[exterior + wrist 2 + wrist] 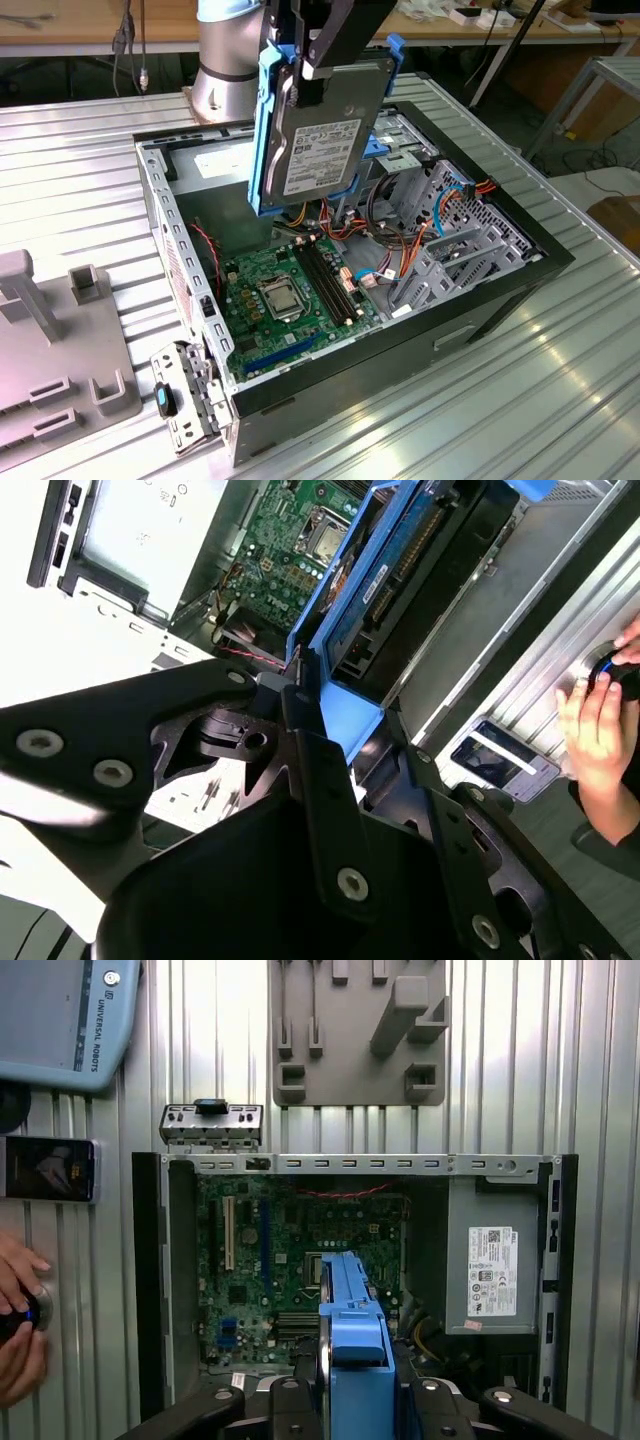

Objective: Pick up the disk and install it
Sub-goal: 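Insert the disk into the insertion slot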

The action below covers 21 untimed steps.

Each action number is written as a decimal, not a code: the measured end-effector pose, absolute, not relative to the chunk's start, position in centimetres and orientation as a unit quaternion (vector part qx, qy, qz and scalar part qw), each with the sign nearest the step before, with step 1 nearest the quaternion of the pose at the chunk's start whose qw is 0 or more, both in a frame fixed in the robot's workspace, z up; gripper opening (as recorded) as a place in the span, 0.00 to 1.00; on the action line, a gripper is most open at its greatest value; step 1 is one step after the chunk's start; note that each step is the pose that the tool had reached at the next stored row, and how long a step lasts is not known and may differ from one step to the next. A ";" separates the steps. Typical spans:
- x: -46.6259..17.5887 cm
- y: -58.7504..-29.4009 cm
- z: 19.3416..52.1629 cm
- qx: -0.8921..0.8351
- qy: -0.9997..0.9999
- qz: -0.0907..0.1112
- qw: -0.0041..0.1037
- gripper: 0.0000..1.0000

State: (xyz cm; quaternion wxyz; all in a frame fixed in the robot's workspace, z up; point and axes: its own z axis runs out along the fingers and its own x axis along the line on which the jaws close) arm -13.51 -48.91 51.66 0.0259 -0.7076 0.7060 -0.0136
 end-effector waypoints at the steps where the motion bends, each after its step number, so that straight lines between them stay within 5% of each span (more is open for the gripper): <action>1: -13.2 -48.9 51.6 -0.708 0.706 -0.014 0.026 0.37; 21: -8.6 -49.2 51.3 -0.708 0.706 -0.014 0.026 0.37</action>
